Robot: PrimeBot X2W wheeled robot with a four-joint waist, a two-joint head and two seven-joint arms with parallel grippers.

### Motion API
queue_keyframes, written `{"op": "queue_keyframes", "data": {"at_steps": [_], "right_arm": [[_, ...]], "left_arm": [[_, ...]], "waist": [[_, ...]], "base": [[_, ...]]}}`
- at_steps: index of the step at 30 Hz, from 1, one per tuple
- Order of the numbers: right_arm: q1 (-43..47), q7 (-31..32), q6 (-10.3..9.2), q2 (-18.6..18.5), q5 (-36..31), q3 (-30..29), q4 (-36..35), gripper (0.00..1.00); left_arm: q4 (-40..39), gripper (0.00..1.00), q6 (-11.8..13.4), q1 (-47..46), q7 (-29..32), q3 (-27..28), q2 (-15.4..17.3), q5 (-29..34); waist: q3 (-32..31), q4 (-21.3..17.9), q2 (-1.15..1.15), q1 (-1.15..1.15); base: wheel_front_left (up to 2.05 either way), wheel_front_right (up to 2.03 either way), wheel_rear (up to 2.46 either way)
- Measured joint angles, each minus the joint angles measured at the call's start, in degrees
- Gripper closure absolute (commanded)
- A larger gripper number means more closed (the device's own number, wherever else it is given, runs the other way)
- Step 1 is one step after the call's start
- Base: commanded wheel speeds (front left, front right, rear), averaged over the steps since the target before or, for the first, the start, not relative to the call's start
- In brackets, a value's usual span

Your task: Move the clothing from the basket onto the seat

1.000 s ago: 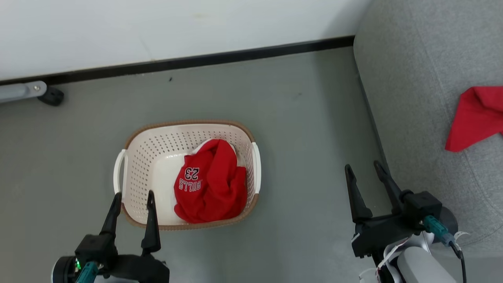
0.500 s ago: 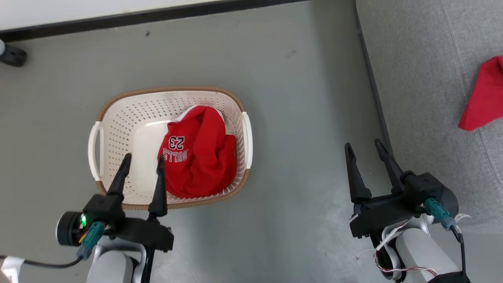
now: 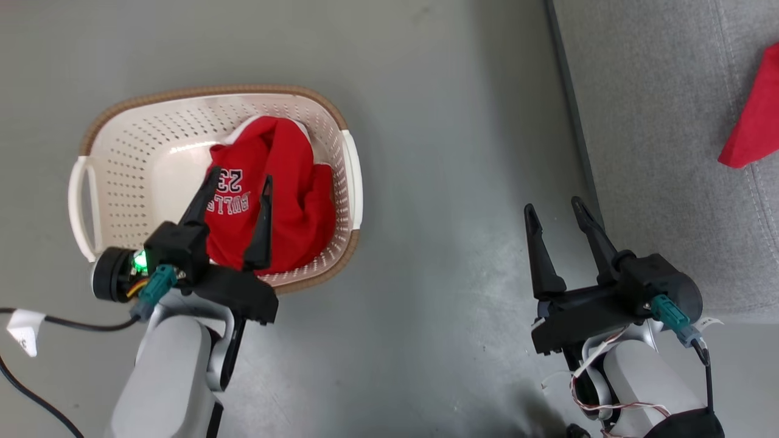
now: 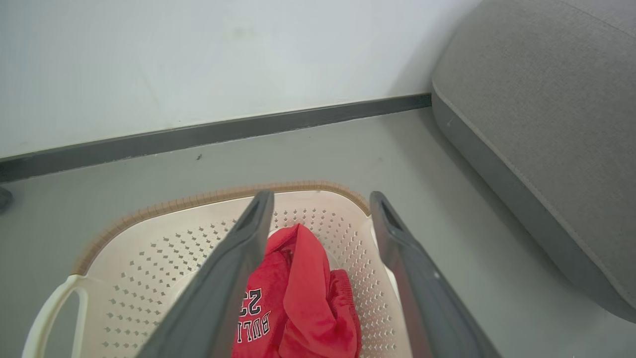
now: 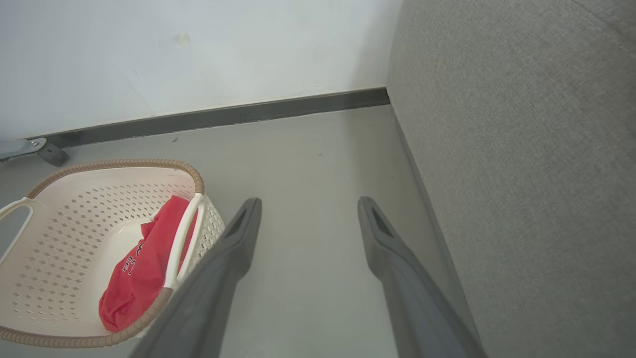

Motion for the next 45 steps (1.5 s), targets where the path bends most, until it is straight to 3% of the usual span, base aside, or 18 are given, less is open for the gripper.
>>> {"op": "queue_keyframes", "data": {"at_steps": [15,45], "right_arm": [[-2.96,0.00,-0.49,0.55,0.01,0.92,-0.85,0.00],[-5.66,0.00,-1.20,0.77,3.69,5.20,-2.74,0.00]], "left_arm": [[7.38,0.00,-0.56,-11.12,1.96,-0.01,1.35,1.07],[19.11,0.00,-2.02,-21.78,5.72,-1.36,3.53,2.60]], "waist": [[9.02,-2.81,0.00,0.00],[17.49,-4.63,-0.01,-0.01]], "base": [[0.00,0.00,0.00],[0.00,0.00,0.00]]}}
